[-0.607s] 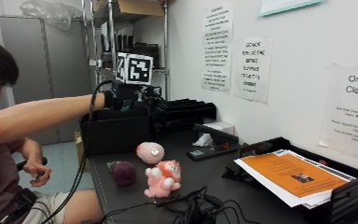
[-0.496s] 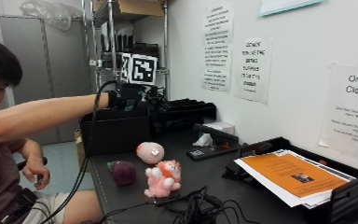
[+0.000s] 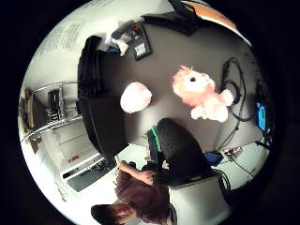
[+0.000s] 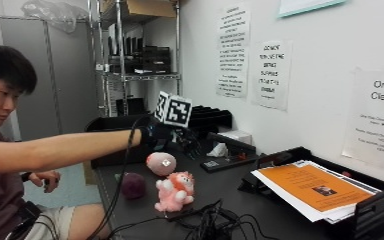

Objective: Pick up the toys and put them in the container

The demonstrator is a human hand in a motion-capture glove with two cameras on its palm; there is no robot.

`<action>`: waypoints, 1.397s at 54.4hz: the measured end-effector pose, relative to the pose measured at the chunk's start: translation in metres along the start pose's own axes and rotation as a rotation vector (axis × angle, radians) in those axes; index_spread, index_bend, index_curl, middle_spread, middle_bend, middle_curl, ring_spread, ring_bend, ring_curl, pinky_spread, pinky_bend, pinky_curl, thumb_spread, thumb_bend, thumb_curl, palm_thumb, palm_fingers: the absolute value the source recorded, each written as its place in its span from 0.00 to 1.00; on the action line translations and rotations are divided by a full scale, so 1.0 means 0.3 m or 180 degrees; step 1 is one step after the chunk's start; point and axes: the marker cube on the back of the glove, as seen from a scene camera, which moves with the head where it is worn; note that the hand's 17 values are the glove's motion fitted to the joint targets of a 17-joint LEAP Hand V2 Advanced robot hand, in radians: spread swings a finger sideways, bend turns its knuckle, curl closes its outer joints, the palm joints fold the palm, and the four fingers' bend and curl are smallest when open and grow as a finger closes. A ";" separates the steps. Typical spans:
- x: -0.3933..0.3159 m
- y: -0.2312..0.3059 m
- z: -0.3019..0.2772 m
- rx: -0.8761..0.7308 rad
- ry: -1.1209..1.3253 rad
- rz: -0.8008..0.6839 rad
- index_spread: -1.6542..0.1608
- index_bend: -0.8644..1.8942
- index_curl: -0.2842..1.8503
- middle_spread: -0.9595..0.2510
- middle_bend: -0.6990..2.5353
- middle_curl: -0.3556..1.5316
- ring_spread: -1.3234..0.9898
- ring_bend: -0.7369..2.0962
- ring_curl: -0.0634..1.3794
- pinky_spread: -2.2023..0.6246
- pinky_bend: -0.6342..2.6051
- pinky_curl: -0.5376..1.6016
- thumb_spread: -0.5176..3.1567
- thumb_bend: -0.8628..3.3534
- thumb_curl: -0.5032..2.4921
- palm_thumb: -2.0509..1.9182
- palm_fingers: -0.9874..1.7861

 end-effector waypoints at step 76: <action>-0.379 0.113 -0.365 0.0271 -0.0136 -0.0698 0.70 0.44 0.13 0.53 0.54 0.62 0.39 0.75 0.45 0.63 0.52 0.46 0.25 0.24 0.45 0.71 0.70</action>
